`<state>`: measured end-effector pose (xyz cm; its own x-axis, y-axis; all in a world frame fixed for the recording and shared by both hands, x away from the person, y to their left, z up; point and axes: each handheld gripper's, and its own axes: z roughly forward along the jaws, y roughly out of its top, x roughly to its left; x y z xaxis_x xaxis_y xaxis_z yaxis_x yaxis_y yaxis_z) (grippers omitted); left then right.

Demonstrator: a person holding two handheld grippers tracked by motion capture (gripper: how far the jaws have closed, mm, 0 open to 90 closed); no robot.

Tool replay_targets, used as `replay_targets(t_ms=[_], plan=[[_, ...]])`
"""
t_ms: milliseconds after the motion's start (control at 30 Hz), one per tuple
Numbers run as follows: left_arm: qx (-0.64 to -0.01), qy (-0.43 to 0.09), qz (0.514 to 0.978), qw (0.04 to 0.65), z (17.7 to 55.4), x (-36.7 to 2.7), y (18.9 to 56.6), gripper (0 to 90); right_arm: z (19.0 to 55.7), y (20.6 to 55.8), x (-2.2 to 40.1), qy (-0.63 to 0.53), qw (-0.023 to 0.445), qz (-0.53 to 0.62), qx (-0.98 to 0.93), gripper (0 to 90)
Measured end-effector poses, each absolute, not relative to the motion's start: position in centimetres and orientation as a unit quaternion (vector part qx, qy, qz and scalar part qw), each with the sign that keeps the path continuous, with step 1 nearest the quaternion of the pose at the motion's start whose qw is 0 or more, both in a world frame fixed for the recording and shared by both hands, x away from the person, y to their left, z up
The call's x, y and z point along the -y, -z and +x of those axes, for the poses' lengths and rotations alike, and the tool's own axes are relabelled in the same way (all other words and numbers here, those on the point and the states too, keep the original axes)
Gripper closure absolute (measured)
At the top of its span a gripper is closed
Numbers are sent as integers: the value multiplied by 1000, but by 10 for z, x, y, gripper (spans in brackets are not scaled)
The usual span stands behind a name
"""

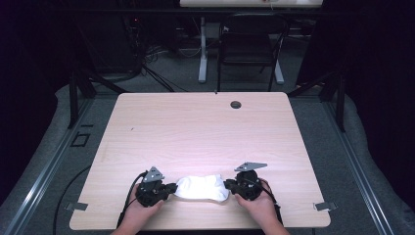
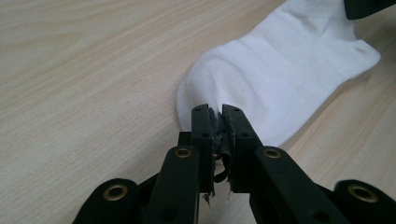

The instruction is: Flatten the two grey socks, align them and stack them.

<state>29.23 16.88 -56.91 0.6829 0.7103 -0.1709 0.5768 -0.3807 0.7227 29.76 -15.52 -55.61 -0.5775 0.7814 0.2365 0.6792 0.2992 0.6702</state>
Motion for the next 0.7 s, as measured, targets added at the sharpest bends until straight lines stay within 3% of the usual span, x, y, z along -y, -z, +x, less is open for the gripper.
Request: replay_targets(t_ms=[400, 700], plan=[[-377, -94, 812, 436, 289, -172, 554, 684, 286, 542, 148, -425, 98, 419, -797, 721], [-366, -90, 832, 408, 292, -162, 567, 631, 292, 559, 137, -383, 83, 402, -828, 688]])
